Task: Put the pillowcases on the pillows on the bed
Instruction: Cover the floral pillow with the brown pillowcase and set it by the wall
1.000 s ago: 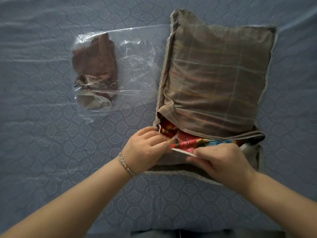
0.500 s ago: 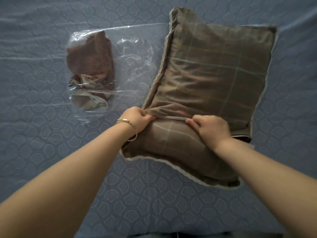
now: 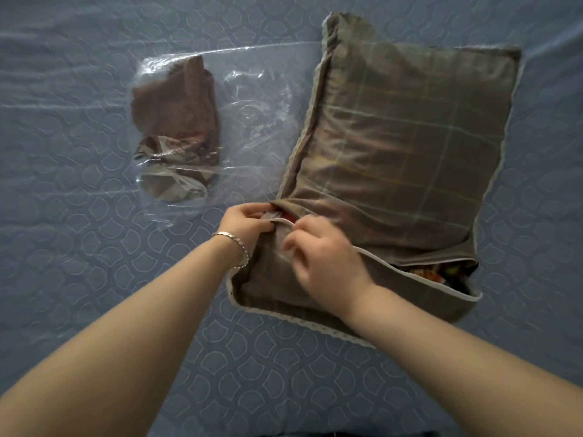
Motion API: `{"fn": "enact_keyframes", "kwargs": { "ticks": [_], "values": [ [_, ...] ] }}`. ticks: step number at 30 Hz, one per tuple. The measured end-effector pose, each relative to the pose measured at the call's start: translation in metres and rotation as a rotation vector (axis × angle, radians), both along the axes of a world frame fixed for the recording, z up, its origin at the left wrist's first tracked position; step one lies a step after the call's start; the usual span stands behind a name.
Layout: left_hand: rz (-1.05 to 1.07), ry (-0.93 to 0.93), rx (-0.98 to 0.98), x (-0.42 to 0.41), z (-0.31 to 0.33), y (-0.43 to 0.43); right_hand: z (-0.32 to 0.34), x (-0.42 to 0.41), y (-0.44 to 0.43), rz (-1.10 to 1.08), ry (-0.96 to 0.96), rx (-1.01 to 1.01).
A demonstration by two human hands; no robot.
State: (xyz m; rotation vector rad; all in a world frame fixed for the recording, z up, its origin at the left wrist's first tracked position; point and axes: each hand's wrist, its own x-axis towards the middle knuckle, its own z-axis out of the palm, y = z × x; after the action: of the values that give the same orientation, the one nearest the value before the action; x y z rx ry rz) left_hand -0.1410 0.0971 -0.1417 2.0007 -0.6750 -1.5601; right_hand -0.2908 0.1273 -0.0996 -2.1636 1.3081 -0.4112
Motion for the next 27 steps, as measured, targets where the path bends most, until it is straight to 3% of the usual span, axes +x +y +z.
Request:
{"fn": "enact_keyframes", "kwargs": {
  "ticks": [3,6,9,17,23,27],
  "values": [
    [0.092,0.228,0.068,0.015,0.004,0.003,-0.005,0.033,0.004,-0.002,-0.013,0.23],
    [0.169,0.399,0.099,0.023,0.001,0.009,-0.02,0.042,-0.004,-0.159,0.066,0.356],
    [0.099,0.253,0.031,0.021,-0.002,0.016,-0.021,0.049,-0.011,-0.36,0.002,0.399],
    [-0.022,-0.046,-0.178,0.016,0.003,0.023,-0.03,0.05,-0.029,-0.518,-0.134,0.676],
    [0.023,0.031,-0.088,0.014,0.008,0.025,-0.029,0.042,-0.032,-0.601,-0.411,0.918],
    [0.004,0.094,-0.036,0.012,0.007,0.026,-0.03,0.035,-0.025,-0.668,-0.459,0.933]
  ]
}}
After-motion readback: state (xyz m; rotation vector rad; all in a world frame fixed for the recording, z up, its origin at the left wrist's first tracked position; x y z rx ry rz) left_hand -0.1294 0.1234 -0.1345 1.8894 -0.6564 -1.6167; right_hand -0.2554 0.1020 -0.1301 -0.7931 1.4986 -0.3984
